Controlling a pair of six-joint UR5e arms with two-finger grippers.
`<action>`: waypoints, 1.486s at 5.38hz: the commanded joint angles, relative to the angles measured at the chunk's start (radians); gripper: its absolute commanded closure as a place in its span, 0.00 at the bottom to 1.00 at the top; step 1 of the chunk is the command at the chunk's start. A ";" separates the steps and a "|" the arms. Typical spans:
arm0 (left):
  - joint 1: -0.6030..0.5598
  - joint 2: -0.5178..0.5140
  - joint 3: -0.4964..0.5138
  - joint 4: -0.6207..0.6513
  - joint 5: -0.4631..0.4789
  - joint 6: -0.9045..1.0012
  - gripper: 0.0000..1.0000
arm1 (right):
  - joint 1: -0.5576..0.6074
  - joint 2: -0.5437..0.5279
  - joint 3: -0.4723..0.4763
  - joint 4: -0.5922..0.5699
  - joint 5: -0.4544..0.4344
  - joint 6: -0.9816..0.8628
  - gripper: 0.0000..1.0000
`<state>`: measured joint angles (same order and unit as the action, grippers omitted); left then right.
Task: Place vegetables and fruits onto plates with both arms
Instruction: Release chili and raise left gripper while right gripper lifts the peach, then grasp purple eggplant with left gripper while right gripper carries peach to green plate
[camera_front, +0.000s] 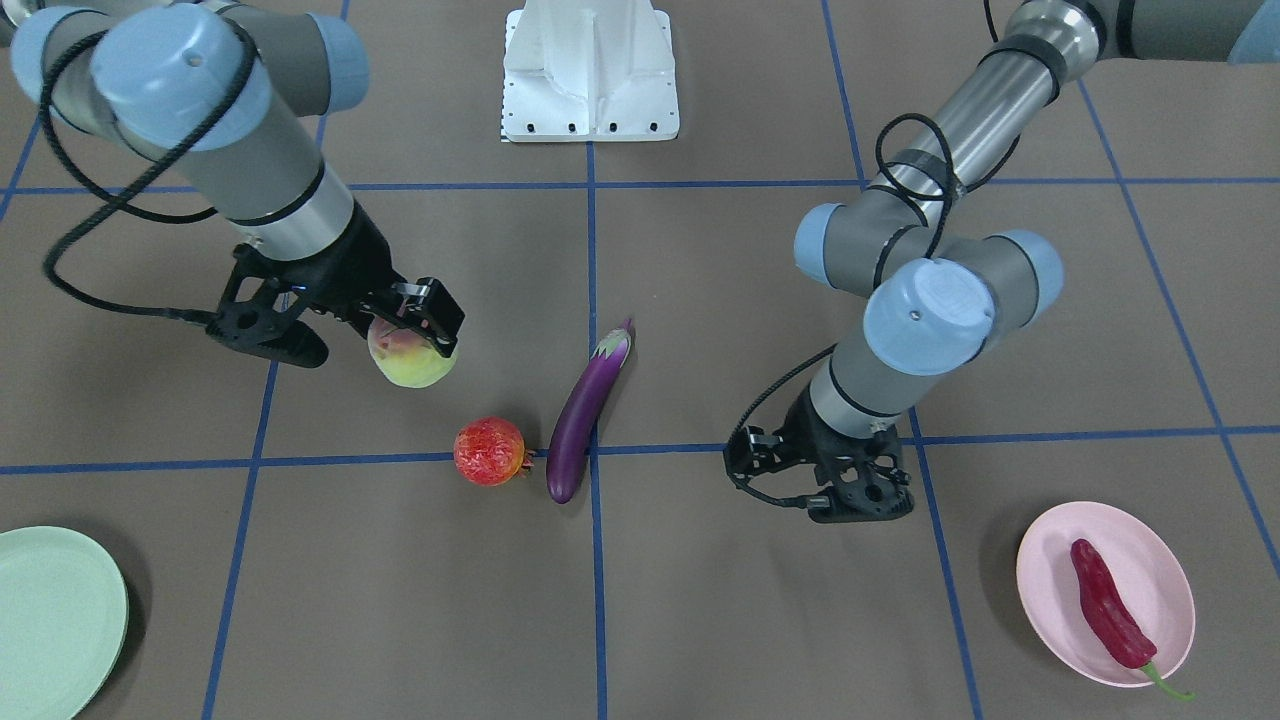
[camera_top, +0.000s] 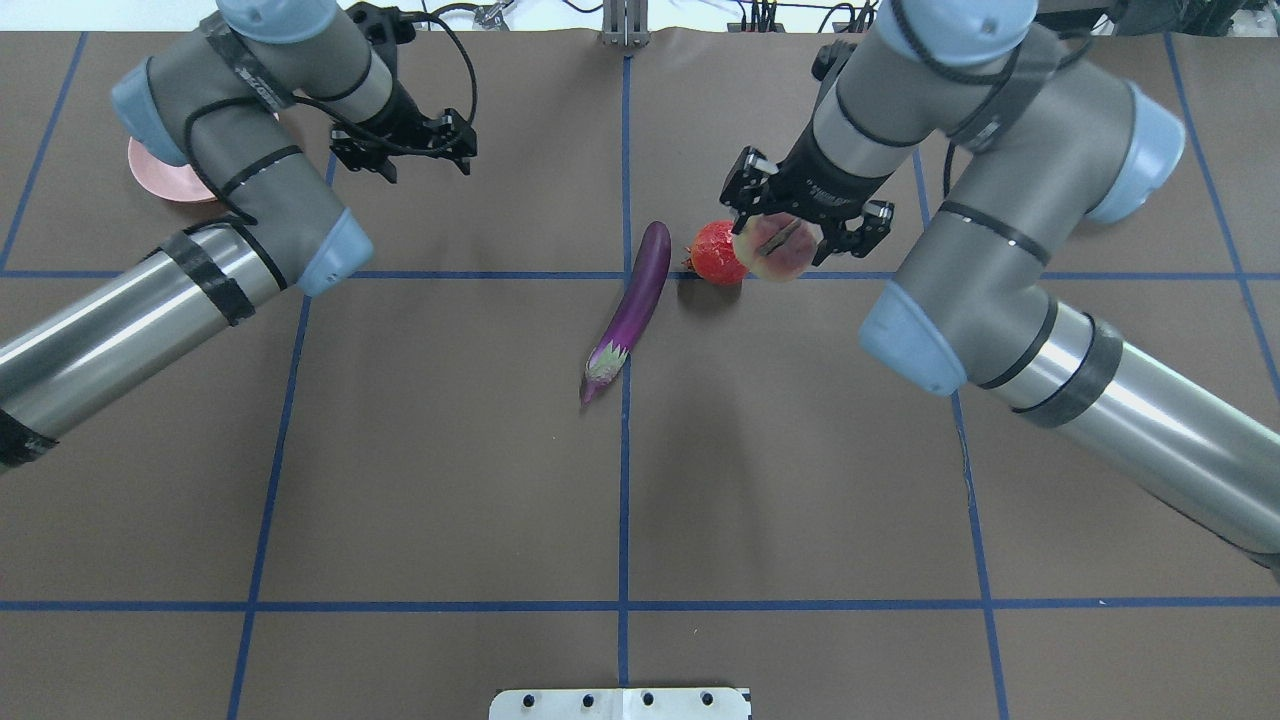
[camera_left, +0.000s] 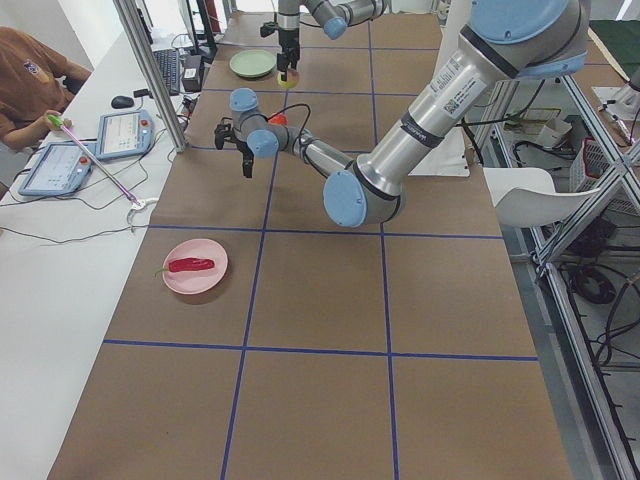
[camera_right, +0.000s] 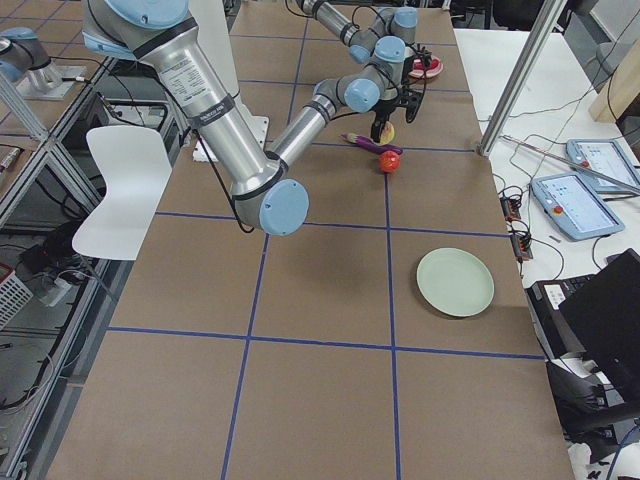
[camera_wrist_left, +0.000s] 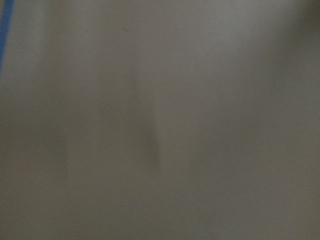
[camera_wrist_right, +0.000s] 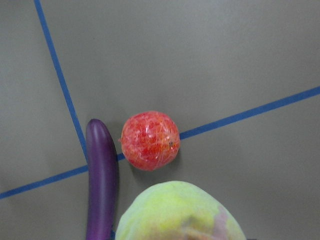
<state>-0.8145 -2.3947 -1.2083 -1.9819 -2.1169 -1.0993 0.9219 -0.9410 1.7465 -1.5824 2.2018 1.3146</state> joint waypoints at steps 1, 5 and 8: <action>0.154 -0.096 -0.010 0.014 0.061 -0.034 0.00 | 0.128 -0.057 0.024 -0.048 0.012 -0.235 1.00; 0.231 -0.152 0.075 0.002 0.194 0.012 0.01 | 0.305 -0.096 -0.155 -0.117 -0.004 -0.845 1.00; 0.242 -0.158 0.102 0.001 0.225 0.056 0.02 | 0.325 -0.133 -0.281 0.009 -0.005 -0.868 1.00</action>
<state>-0.5731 -2.5520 -1.1130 -1.9810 -1.8969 -1.0457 1.2423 -1.0591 1.5173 -1.6437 2.1968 0.4504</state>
